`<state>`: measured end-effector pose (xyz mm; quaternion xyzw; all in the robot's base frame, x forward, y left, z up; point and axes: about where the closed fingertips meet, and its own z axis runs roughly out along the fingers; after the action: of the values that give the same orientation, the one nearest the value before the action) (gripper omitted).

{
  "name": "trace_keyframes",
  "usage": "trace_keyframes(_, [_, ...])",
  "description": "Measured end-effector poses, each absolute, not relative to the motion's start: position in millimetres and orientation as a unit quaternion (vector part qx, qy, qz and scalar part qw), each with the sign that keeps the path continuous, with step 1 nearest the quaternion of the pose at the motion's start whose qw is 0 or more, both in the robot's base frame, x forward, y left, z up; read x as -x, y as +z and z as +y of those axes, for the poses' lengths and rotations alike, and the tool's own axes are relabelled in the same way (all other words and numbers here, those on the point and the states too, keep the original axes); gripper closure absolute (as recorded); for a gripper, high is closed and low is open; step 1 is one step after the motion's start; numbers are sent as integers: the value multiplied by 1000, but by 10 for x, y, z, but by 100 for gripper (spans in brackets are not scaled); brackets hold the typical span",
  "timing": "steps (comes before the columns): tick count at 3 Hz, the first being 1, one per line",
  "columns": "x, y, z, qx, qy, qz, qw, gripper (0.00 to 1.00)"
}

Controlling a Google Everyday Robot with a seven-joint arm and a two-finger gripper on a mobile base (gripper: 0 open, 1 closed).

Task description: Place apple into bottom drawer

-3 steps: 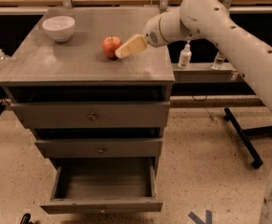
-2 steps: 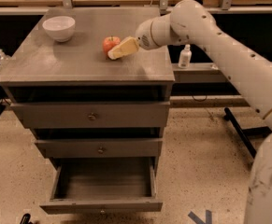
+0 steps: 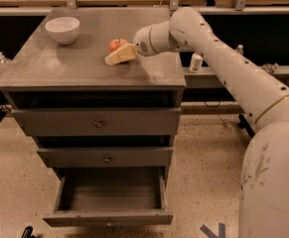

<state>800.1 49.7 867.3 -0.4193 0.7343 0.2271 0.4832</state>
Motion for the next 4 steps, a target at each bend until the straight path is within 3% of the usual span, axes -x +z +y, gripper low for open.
trace_keyframes(1, [-8086, 8539, 617, 409, 247, 735, 482, 3])
trace_keyframes(3, [-8176, 8282, 589, 374, 266, 736, 497, 64])
trace_keyframes(4, [-8113, 8446, 378, 358, 279, 711, 537, 87])
